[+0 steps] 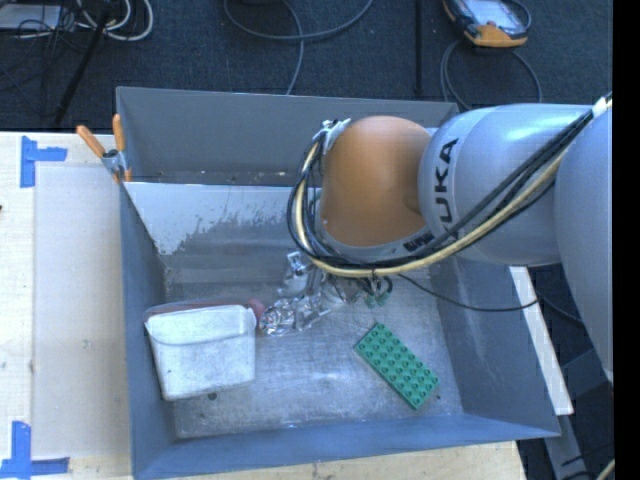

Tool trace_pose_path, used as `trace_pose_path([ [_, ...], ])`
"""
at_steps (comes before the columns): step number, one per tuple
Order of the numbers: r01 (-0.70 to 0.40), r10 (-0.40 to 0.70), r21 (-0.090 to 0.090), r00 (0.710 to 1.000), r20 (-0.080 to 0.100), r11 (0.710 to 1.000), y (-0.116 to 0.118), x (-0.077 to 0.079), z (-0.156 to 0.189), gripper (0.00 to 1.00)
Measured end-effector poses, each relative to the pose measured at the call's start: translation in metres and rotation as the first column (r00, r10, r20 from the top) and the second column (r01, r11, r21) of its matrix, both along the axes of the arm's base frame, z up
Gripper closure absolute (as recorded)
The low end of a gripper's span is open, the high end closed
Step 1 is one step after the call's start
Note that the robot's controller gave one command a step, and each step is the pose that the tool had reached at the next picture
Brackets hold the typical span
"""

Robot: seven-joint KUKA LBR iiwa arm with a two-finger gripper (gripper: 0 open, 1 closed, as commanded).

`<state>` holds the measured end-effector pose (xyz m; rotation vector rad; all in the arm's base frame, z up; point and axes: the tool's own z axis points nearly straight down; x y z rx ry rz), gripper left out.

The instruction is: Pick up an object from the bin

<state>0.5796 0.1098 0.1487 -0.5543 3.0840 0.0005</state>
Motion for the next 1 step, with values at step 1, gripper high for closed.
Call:
trace_pose_path([
  [1,0.002,-0.002,-0.001,1.000,-0.006,1.000,0.0006,0.0007,0.0079,1.00],
])
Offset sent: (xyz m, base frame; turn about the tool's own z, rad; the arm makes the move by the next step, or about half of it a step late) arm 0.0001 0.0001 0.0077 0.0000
